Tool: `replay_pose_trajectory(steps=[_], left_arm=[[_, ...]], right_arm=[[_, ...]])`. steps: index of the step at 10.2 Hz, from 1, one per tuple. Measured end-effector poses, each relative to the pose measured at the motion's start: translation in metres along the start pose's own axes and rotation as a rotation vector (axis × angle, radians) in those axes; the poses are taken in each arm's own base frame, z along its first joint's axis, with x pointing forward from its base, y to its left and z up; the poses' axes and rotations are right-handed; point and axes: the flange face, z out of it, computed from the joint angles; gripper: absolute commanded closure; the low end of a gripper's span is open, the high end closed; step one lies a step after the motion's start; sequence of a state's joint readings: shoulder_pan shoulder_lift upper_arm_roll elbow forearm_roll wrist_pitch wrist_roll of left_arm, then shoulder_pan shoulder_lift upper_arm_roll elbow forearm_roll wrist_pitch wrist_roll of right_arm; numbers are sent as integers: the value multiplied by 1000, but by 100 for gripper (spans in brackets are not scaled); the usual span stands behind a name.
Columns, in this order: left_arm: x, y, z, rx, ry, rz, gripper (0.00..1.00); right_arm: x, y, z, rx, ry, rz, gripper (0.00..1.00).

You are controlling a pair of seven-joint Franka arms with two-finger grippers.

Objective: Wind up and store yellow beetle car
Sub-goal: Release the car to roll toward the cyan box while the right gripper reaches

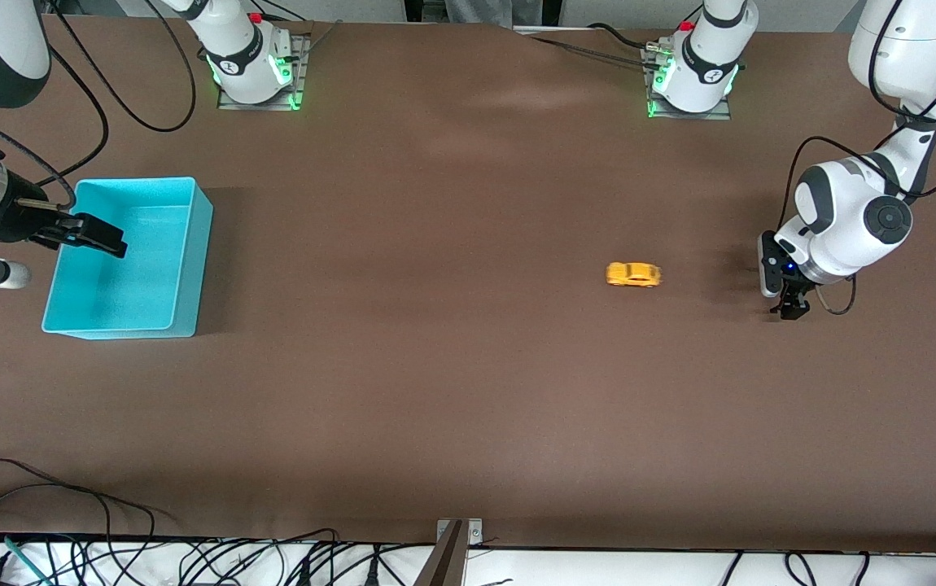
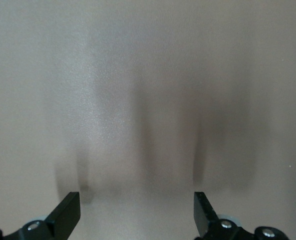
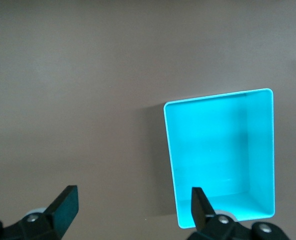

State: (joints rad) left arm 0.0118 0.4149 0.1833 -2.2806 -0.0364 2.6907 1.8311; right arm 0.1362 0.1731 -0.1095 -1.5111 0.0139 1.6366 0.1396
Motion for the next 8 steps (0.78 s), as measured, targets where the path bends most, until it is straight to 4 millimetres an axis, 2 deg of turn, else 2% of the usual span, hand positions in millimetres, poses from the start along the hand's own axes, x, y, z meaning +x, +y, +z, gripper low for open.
replay_pose_trajectory(steps=[1,3,8], left_arm=[[-1,-6,-12,25,-3,-1,0],[-4,-15,-60,76,3,-6,0],[-8,-13,-166,177,22,-14,0]], right_arm=[[0,0,0,0,-1,0,0],[0,0,1,-1,-2,0,0],[2,-1,7,-3,-13,0,0]])
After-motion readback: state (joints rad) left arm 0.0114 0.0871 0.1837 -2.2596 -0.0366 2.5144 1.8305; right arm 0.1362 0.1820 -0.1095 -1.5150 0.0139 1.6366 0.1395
